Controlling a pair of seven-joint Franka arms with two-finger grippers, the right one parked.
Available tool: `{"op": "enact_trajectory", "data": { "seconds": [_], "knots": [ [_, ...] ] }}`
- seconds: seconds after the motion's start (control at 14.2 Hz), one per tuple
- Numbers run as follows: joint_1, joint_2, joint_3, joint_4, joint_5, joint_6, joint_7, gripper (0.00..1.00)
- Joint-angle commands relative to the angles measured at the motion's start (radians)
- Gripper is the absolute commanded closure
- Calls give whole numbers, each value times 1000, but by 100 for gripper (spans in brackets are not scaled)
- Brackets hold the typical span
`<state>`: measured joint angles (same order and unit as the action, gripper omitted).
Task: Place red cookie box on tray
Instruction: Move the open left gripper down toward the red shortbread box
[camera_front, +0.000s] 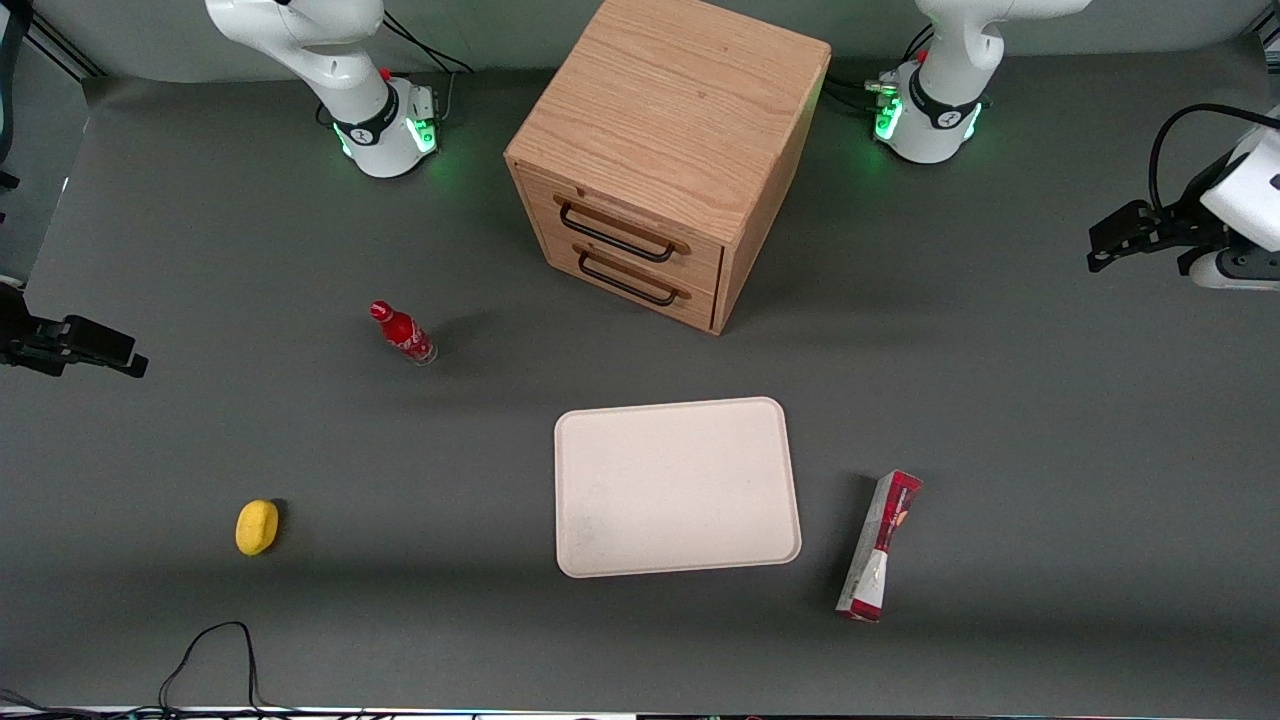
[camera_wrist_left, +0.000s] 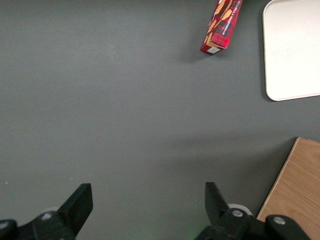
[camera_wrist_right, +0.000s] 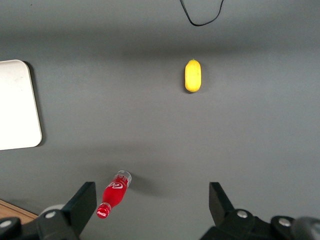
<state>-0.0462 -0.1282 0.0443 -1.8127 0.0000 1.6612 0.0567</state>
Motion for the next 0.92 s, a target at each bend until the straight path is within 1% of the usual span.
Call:
{"op": "enact_trajectory", "data": {
  "seconds": [0.0, 0.21, 0.28, 0.42, 0.56, 0.71, 0.85],
  "knots": [
    [3, -5, -7, -17, 3, 20, 3, 0],
    [-4, 18, -7, -14, 14, 37, 37, 0],
    [-9, 34, -7, -16, 14, 32, 79, 0],
    [-15, 86, -6, -2, -9, 55, 188, 0],
    [-59, 201, -1, 103, -57, 48, 201, 0],
    [-70, 304, -4, 206, -73, 48, 187, 0],
    [-73, 410, -6, 298, -136, 55, 154, 0]
  ]
}}
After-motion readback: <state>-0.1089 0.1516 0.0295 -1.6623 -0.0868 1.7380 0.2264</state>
